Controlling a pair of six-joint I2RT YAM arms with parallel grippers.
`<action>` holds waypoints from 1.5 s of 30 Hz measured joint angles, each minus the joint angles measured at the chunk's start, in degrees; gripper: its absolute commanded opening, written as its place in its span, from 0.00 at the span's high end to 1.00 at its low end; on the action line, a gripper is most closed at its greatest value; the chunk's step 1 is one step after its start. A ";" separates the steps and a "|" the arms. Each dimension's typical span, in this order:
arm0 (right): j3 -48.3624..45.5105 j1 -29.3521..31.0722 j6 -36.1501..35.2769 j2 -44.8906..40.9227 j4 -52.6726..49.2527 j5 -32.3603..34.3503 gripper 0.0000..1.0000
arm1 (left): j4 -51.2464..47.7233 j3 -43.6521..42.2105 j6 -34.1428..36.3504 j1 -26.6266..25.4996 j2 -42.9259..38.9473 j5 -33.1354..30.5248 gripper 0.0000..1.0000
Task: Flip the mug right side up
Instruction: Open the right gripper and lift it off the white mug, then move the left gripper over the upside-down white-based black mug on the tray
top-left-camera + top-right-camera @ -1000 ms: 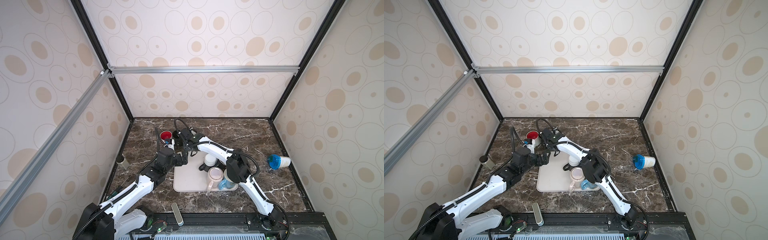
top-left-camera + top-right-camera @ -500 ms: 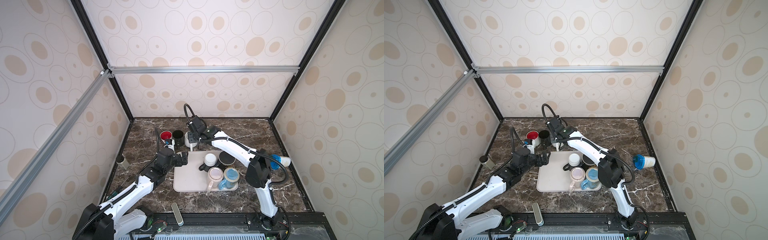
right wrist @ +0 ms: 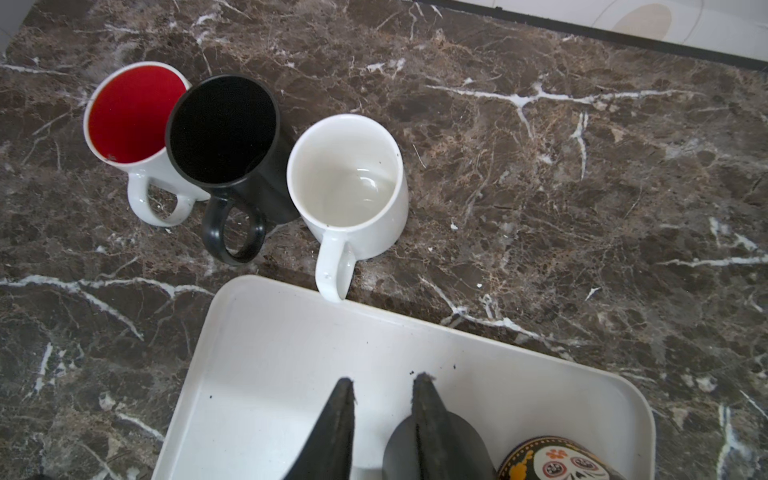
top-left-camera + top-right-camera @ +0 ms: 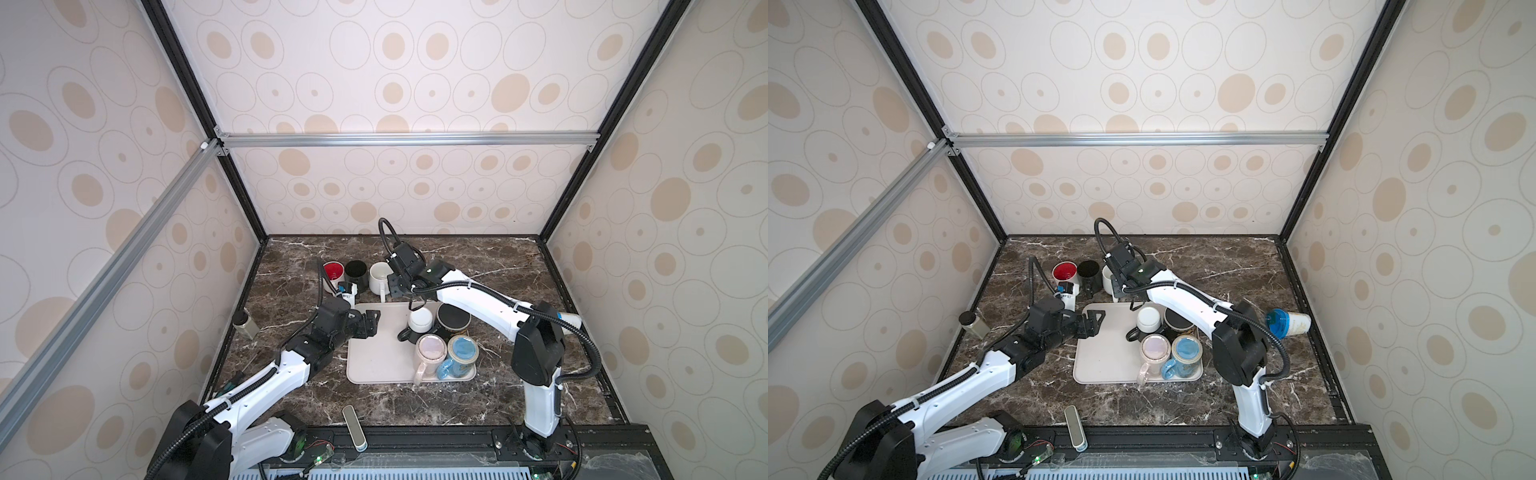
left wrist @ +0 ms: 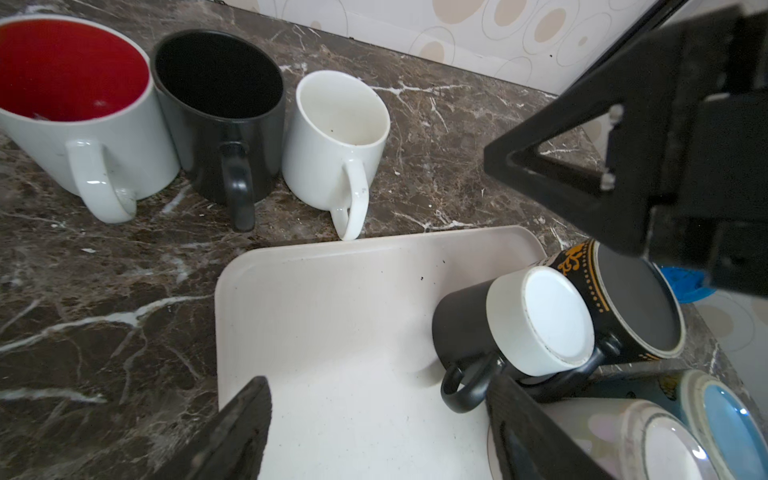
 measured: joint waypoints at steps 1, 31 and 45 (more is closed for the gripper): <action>-0.46 -0.31 0.20 -0.28 0.11 -0.24 0.73 | -0.33 0.00 0.37 -0.52 0.48 -0.04 0.18; -12.24 -6.27 2.71 -7.15 9.05 -10.67 0.74 | -3.39 8.07 8.76 -10.29 19.52 2.56 0.37; -14.82 -7.13 3.54 -7.67 10.29 -11.74 0.74 | -2.91 11.17 10.88 -11.28 24.44 2.16 0.44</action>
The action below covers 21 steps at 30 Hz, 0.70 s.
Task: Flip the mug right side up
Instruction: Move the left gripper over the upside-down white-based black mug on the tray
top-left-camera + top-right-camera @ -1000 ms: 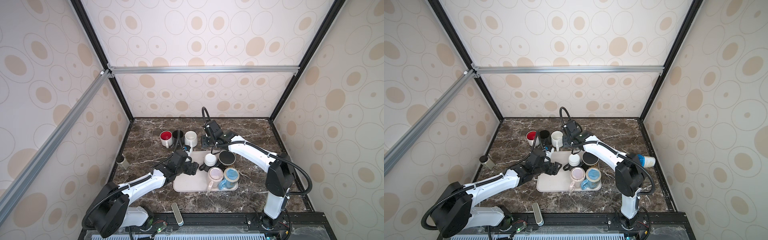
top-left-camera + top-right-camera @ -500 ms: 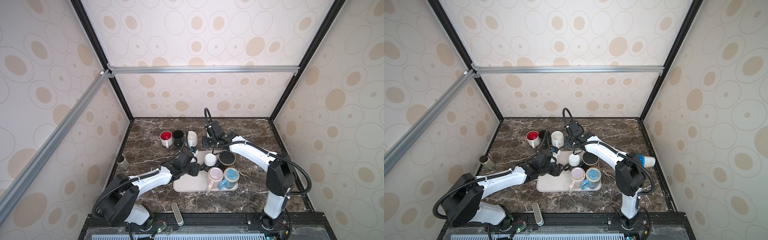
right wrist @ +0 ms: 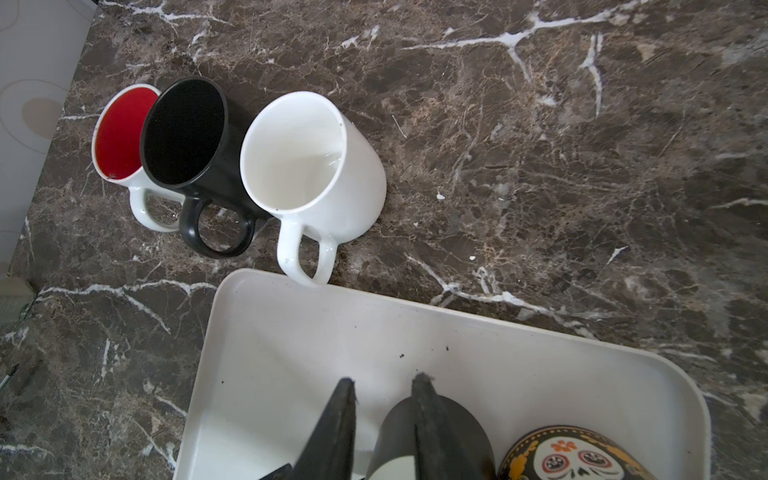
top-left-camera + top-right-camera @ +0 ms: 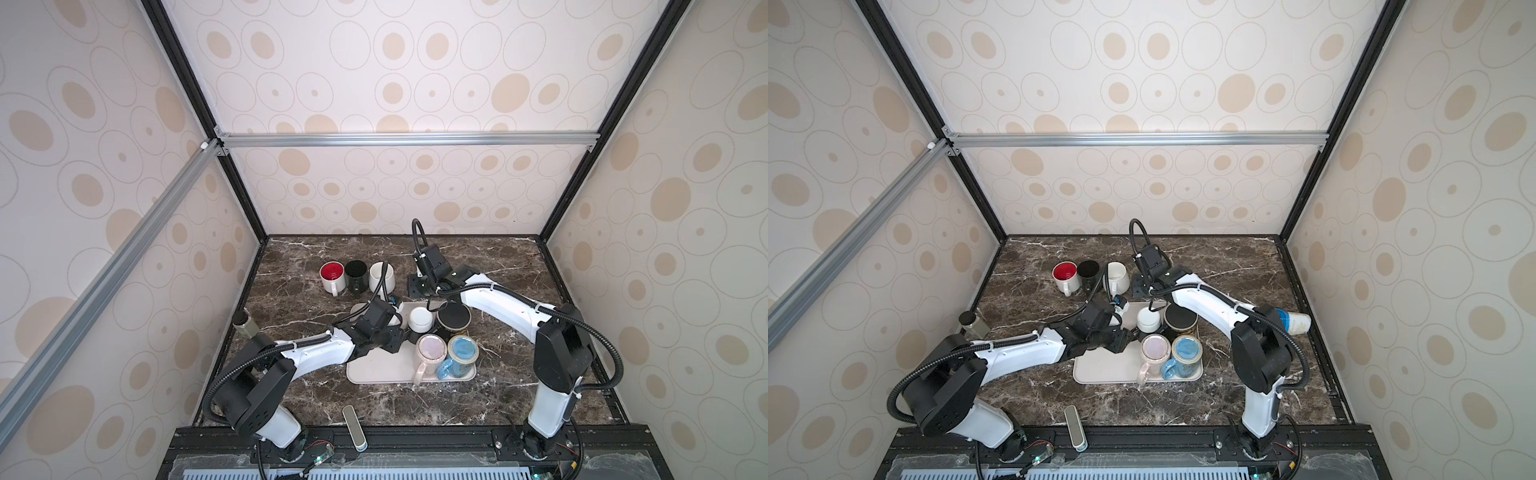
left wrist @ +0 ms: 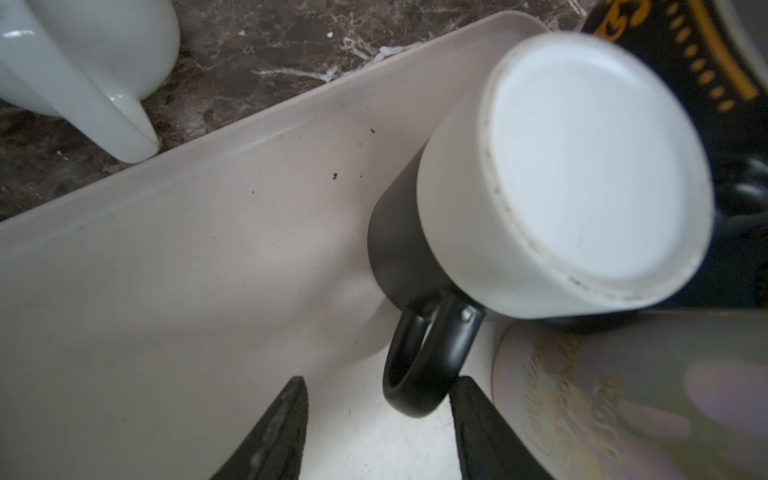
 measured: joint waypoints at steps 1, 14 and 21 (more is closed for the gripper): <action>-0.02 -0.04 0.02 0.00 0.04 -0.02 0.74 | 0.00 0.39 0.24 -0.07 0.39 0.00 0.44; -1.20 -0.57 0.74 -0.63 0.98 -0.22 0.74 | 0.68 4.31 2.58 -0.20 4.81 0.74 0.50; -1.90 -0.72 1.11 -0.87 1.44 -0.22 0.74 | 0.85 4.98 3.32 -0.50 5.81 1.95 0.63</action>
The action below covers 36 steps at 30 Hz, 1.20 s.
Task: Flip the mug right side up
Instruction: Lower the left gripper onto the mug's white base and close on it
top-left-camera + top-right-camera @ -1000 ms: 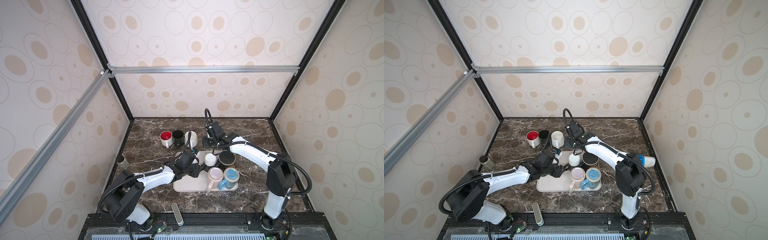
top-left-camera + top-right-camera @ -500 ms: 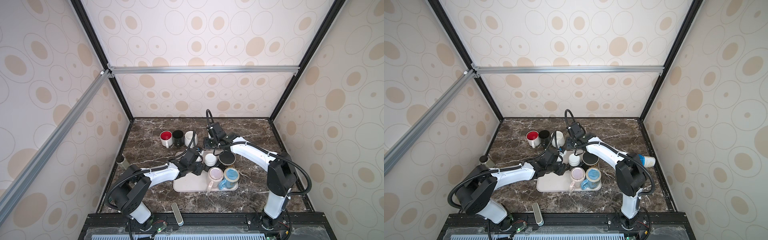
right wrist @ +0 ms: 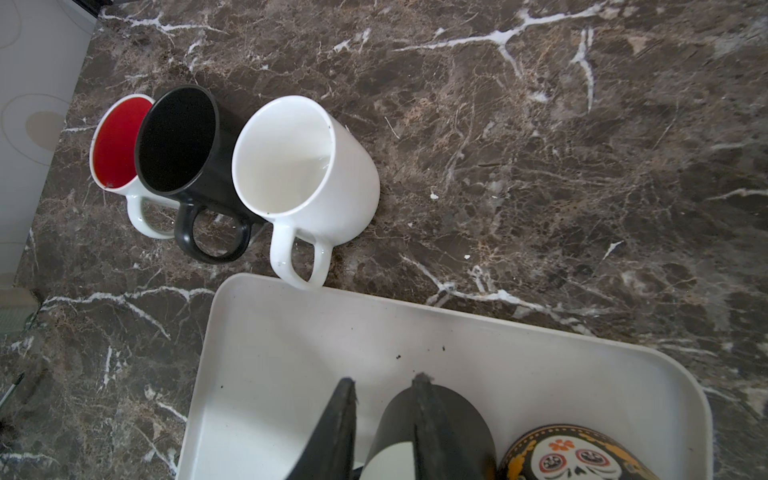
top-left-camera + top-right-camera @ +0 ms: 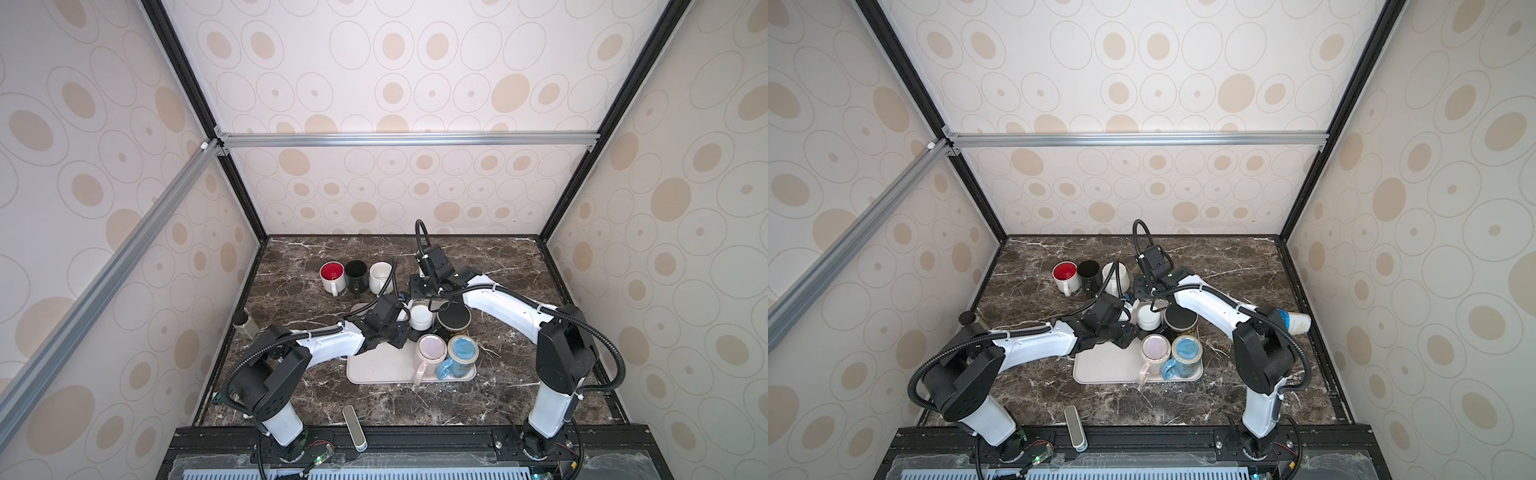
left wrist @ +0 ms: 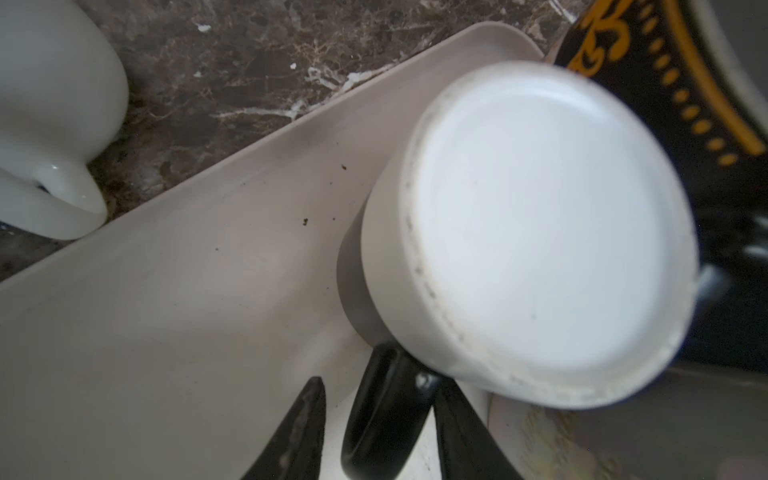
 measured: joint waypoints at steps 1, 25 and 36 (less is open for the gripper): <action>-0.02 0.00 0.02 -0.02 0.00 0.00 0.74 | 0.07 0.00 0.09 -0.04 0.02 0.11 0.64; -0.31 -0.26 1.14 -0.09 0.90 -0.17 0.75 | 0.22 0.61 0.37 -1.20 1.29 -3.13 0.54; -1.88 -0.37 1.60 -1.01 2.10 -0.42 0.76 | 0.17 1.29 0.68 -1.53 1.95 -4.92 0.71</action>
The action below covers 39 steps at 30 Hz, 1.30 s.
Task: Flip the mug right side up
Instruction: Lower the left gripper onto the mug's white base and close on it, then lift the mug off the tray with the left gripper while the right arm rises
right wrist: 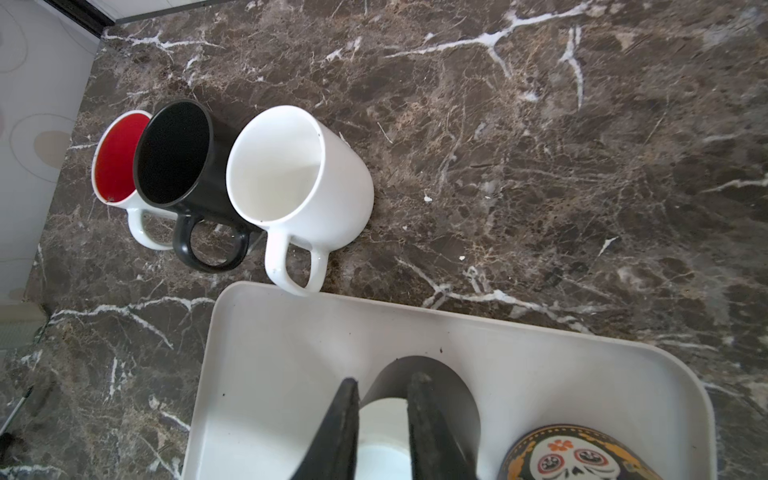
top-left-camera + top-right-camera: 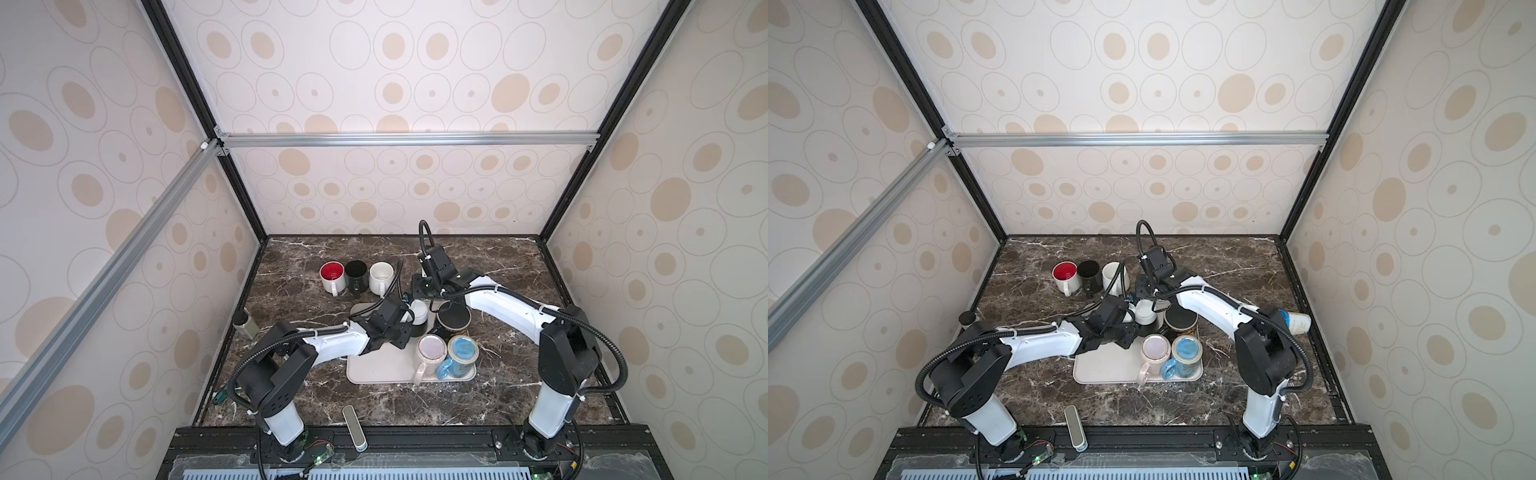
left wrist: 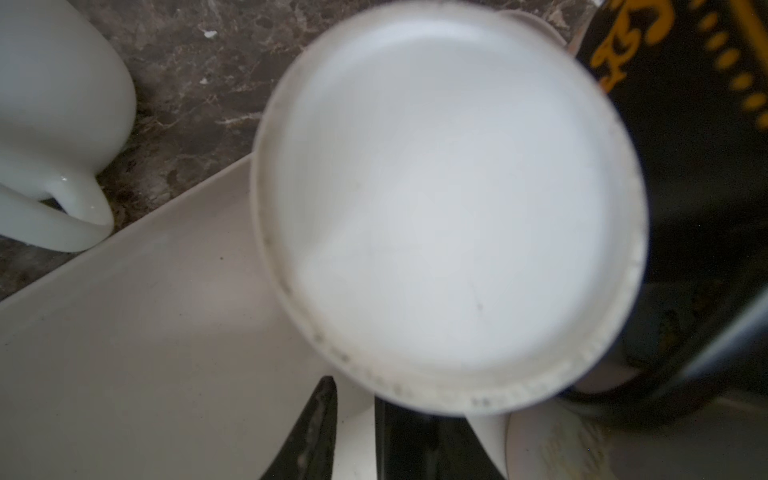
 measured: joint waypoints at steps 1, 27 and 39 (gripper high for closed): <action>-0.15 -0.02 0.09 -0.09 0.24 -0.15 0.76 | -0.04 0.07 0.00 -0.04 0.00 -0.20 0.72; -1.73 -0.15 0.37 -2.89 3.10 -0.87 0.77 | -4.09 0.70 0.57 -1.05 -3.93 -3.19 1.00; -5.49 -5.09 2.47 -6.91 4.74 -1.03 0.80 | -5.88 0.26 1.18 -1.46 -12.48 -6.99 1.00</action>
